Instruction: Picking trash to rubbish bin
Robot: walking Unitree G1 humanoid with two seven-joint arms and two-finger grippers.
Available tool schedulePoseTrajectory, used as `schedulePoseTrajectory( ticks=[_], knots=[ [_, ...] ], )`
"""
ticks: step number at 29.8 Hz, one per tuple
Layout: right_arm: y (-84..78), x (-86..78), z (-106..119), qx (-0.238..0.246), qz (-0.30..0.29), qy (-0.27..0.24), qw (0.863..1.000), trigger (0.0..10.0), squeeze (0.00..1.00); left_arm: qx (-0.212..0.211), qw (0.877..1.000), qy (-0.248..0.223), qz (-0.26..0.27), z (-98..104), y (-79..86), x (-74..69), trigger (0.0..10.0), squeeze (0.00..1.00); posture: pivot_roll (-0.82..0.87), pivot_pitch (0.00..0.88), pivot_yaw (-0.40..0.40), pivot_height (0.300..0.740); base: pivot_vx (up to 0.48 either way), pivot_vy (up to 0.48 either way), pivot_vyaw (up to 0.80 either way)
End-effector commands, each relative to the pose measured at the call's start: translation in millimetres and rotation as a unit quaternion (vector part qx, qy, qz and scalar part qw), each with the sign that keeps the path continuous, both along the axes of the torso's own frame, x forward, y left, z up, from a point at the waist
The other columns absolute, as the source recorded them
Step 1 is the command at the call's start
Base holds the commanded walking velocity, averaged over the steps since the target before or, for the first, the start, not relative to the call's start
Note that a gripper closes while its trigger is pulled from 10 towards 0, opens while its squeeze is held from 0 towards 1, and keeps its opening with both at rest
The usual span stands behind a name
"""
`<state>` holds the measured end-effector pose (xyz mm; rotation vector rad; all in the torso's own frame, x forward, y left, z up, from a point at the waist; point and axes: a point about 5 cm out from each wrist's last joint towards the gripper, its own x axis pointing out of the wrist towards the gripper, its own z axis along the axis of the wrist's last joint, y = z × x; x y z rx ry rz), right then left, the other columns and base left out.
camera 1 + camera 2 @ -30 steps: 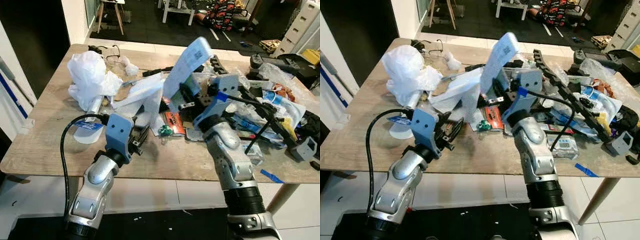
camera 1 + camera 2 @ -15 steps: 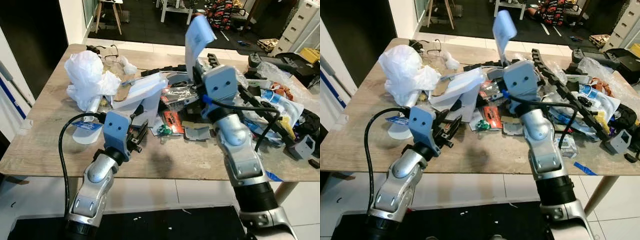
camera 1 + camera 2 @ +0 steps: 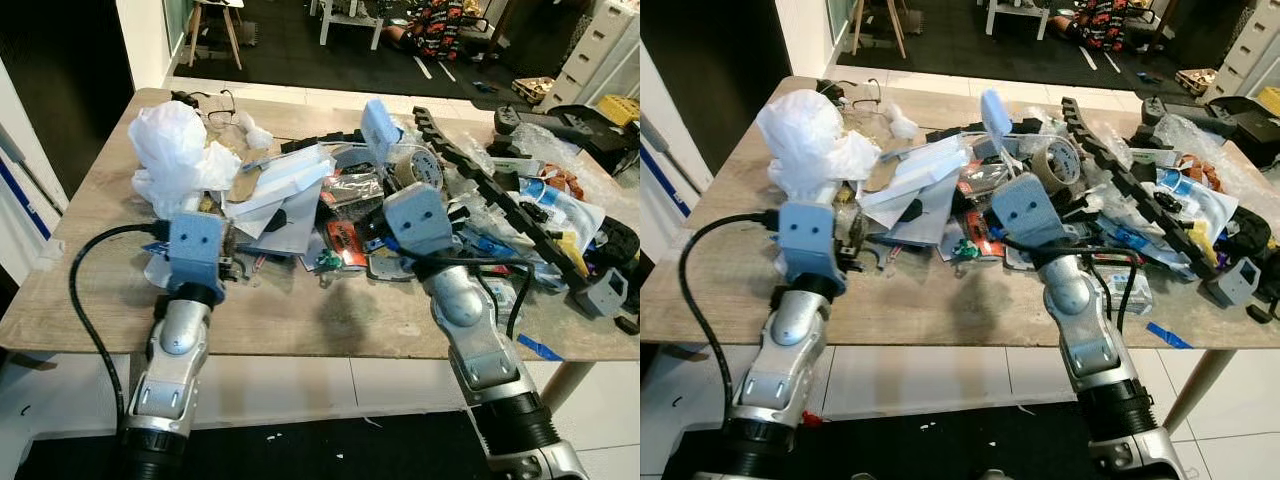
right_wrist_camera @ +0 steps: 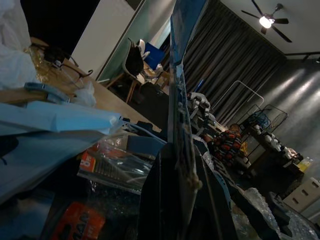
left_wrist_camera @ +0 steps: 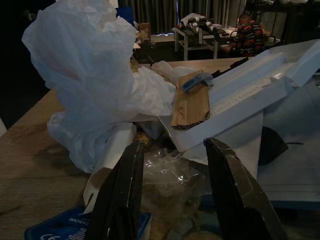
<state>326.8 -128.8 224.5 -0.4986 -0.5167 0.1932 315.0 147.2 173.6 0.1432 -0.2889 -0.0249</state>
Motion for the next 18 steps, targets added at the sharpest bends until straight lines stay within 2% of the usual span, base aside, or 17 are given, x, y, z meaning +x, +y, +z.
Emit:
schedulePoseTrajectory(
  ticks=[1, 7, 18],
  knots=[
    [-0.5, -2.2, 4.3, 0.001, 0.004, -0.013, 1.0, 10.0, 0.0, -0.001, 1.0, 0.01, -0.003, -5.7, -1.9, 0.2, 10.0, 0.0, -0.03, 0.121, -0.098, 0.74, 0.0, 0.0, -0.8],
    [0.2, -2.6, 9.3, -0.012, 0.008, -0.038, 0.999, 10.0, 0.0, -0.001, 1.0, 0.002, -0.001, -4.2, -4.9, 0.6, 10.0, 0.0, -0.03, 0.118, -0.102, 0.74, 0.0, 0.0, -0.8],
    [-0.6, -1.8, 11.3, -0.014, 0.003, -0.048, 0.999, 10.0, 0.0, -0.002, 1.0, 0.001, -0.002, -4.6, -5.5, -0.1, 10.0, 0.0, -0.03, 0.105, -0.105, 0.74, 0.0, 0.0, -0.8]
  ],
)
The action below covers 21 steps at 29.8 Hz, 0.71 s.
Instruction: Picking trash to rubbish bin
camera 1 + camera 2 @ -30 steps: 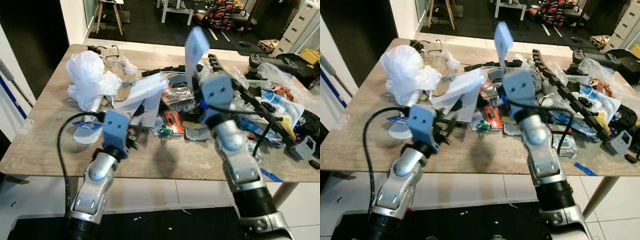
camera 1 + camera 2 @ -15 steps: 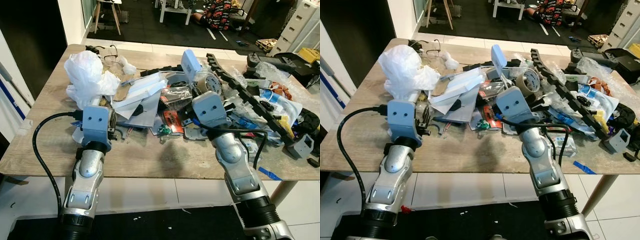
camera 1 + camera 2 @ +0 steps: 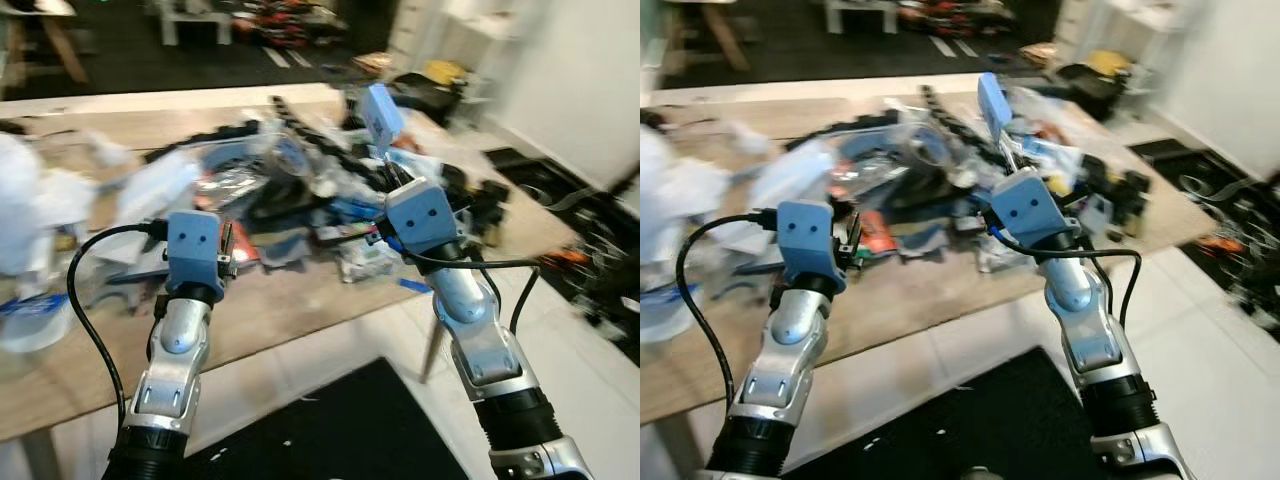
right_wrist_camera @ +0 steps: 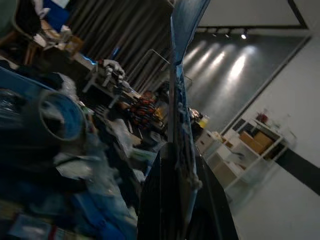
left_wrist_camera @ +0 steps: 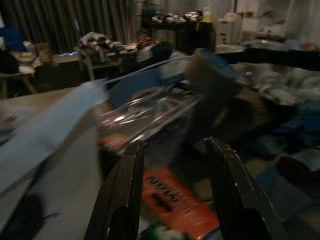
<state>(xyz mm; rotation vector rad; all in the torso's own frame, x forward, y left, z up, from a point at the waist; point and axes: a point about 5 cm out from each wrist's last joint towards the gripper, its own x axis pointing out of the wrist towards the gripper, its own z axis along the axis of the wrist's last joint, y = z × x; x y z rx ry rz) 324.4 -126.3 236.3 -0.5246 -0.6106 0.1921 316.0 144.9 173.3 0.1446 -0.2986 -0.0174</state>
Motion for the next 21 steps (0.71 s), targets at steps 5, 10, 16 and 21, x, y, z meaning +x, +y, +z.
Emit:
schedulePoseTrajectory(
  ticks=[5, 10, 16, 21],
  knots=[
    [-3.7, 1.2, 1.0, -0.006, -0.004, -0.006, 1.0, 10.0, 0.0, -0.004, 1.0, 0.004, -0.006, -4.1, -4.0, -1.1, 10.0, 0.0, -0.03, 0.099, -0.108, 0.74, 0.0, 0.0, -0.8],
    [-3.0, 1.2, -0.4, -0.009, -0.001, -0.005, 1.0, 10.0, 0.0, -0.004, 1.0, 0.003, -0.004, -4.6, -3.9, -1.4, 10.0, 0.0, -0.03, 0.093, -0.111, 0.74, 0.0, 0.0, -0.8],
    [-1.3, 0.8, -2.4, -0.01, 0.002, -0.002, 1.0, 10.0, 0.0, -0.003, 1.0, 0.003, -0.002, -5.1, -3.0, -1.9, 10.0, 0.0, -0.02, 0.089, -0.111, 0.74, 0.0, 0.0, -0.8],
    [-0.6, 1.2, -3.5, -0.011, 0.004, 0.0, 1.0, 10.0, 0.0, -0.003, 1.0, 0.002, -0.002, -4.6, -2.3, -1.5, 10.0, 0.0, -0.02, 0.09, -0.11, 0.74, 0.0, 0.0, -0.8]
  ],
)
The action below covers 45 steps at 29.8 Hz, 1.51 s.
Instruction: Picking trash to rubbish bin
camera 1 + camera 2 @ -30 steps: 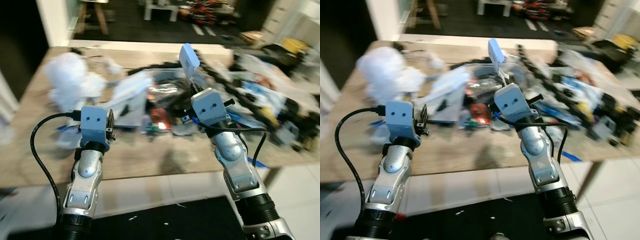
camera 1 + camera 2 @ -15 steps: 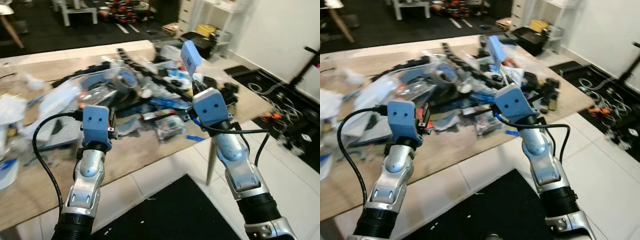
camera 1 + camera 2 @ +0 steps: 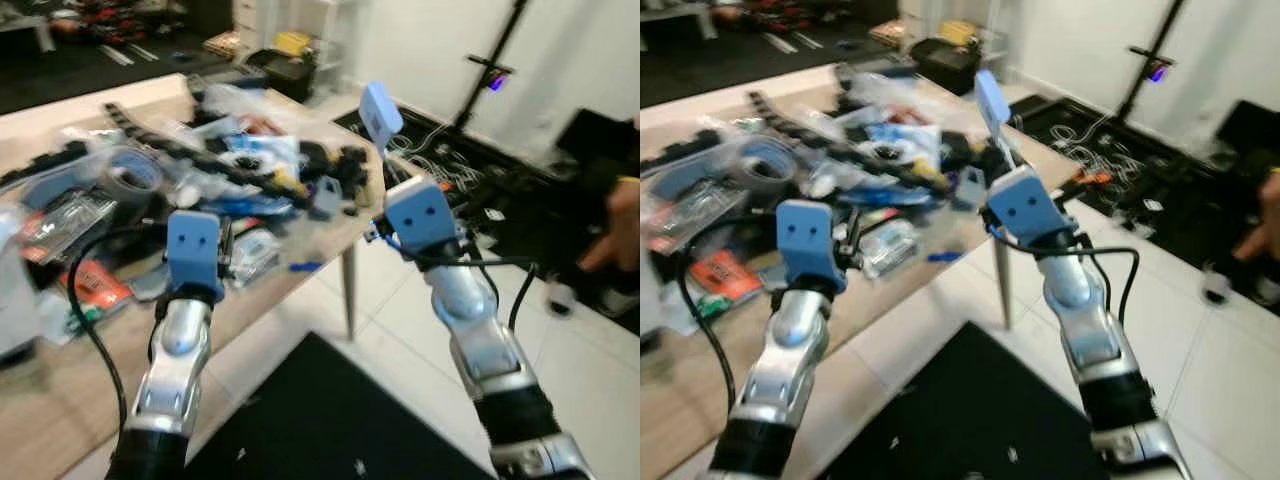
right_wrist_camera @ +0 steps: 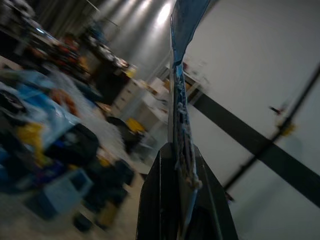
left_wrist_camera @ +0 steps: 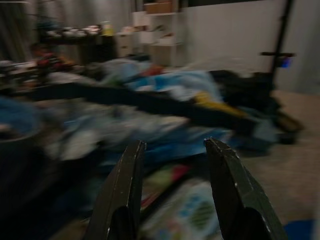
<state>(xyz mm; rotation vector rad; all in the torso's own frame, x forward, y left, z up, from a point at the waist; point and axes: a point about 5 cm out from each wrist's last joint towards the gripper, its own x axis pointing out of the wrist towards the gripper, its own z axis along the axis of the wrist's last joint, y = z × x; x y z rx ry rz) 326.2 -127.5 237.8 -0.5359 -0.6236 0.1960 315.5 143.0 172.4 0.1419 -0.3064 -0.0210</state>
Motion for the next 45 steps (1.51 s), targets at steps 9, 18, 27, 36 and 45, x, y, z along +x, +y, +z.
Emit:
schedulePoseTrajectory(
  ticks=[9, 18, 27, 36, 45],
  knots=[
    [0.4, -0.5, -7, -0.007, 0.004, 0.009, 1.0, 10.0, 0.0, -0.002, 1.0, 0.007, 0.001, -4, 0.1, -0.8, 10.0, 0.0, -0.02, 0.099, -0.111, 0.74, 0.0, 0.0, -0.8],
    [1.5, 0.0, -9, -0.006, 0.006, 0.013, 1.0, 10.0, 0.0, -0.002, 1.0, 0.008, 0.001, -4, 0.6, -0.5, 10.0, 0.0, -0.02, 0.107, -0.108, 0.74, 0.0, 0.0, -0.8],
    [2.6, -0.4, -10, -0.003, 0.006, 0.014, 1.0, 10.0, 0.0, 0.0, 1.0, 0.008, 0.001, -4, 1.1, -0.1, 10.0, 0.0, -0.02, 0.114, -0.107, 0.74, 0.0, 0.0, -0.8],
    [3.2, 0.1, -14, -0.001, 0.007, 0.02, 1.0, 10.0, 0.0, 0.0, 1.0, 0.009, 0.001, -4, 1.3, 0.0, 10.0, 0.0, -0.01, 0.116, -0.106, 0.74, 0.0, 0.0, -0.8],
    [-8.0, 3.0, -39, 0.055, -0.018, 0.078, 0.995, 10.0, 0.0, 0.015, 1.0, 0.016, -0.011, -4, 1.4, 1.7, 10.0, 0.0, 0.0, 0.11, -0.074, 0.74, 0.0, 0.0, -0.8]
  ],
)
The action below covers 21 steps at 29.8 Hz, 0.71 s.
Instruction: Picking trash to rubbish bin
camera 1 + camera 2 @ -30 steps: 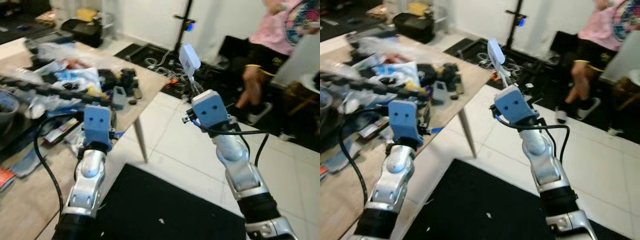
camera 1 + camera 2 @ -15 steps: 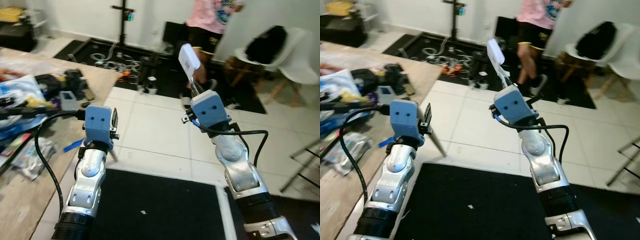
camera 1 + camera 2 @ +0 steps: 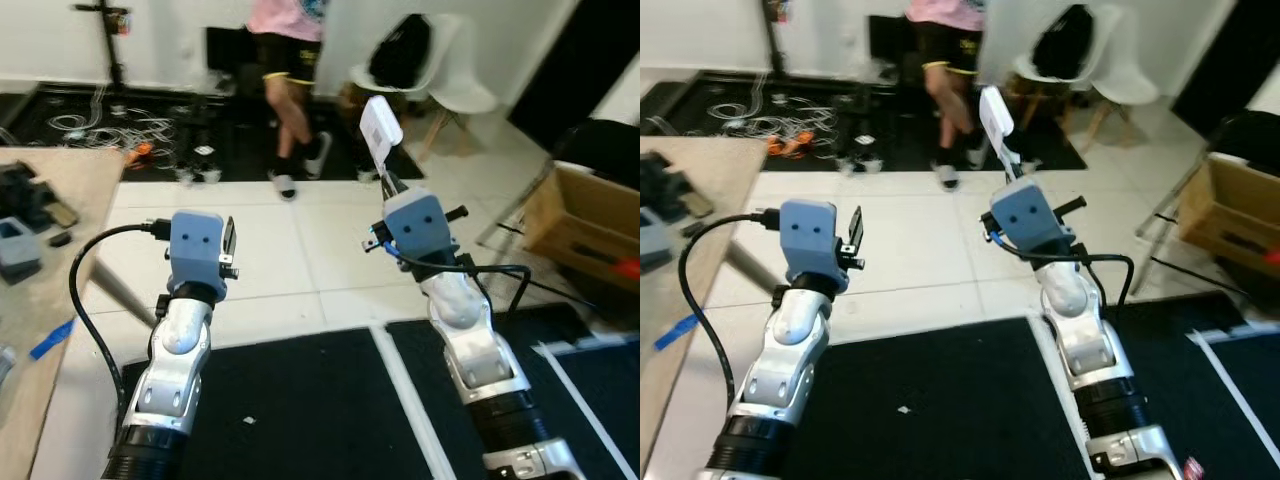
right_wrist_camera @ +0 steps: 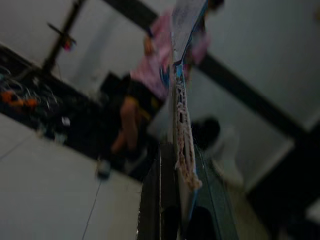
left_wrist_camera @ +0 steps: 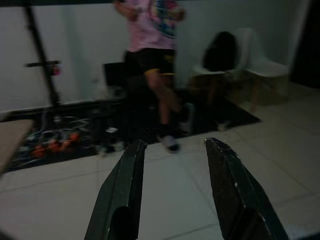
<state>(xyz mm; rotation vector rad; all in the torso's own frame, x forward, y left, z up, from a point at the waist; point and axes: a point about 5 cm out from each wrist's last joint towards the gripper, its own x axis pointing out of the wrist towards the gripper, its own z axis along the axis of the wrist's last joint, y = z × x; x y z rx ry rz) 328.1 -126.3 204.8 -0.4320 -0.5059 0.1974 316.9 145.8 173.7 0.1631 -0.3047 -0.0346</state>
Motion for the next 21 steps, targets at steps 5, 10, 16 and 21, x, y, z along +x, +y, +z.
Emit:
schedulePoseTrajectory(
  ticks=[5, 10, 16, 21],
  knots=[
    [-10.7, -1.5, -25, 0.021, -0.027, 0.049, 0.998, 10.0, 0.0, 0.035, 0.998, 0.03, -0.031, -7, -2.4, 4.7, 10.0, 0.0, 0.01, 0.102, -0.027, 0.74, 0.0, 0.0, -0.8],
    [-11.5, -3.7, -36, 0.029, -0.034, 0.065, 0.997, 10.0, 0.0, 0.062, 0.996, 0.041, -0.054, -8, -5.3, 7.6, 10.0, 0.0, 0.02, 0.092, 0.014, 0.74, 0.0, 0.0, -0.8],
    [-14.9, -7.2, -59, 0.063, -0.051, 0.104, 0.991, 10.0, 0.0, 0.087, 0.991, 0.048, -0.085, -7, -8.1, 13.2, 10.0, 0.0, 0.04, 0.078, 0.064, 0.74, 0.0, 0.0, -0.8],
    [-12.8, -9.3, -77, 0.082, -0.055, 0.137, 0.986, 10.0, 0.0, 0.12, 0.985, 0.06, -0.106, -9, -4.9, 17.0, 10.0, 0.0, 0.07, 0.066, 0.118, 0.74, 0.0, 0.0, -0.8]
  ],
)
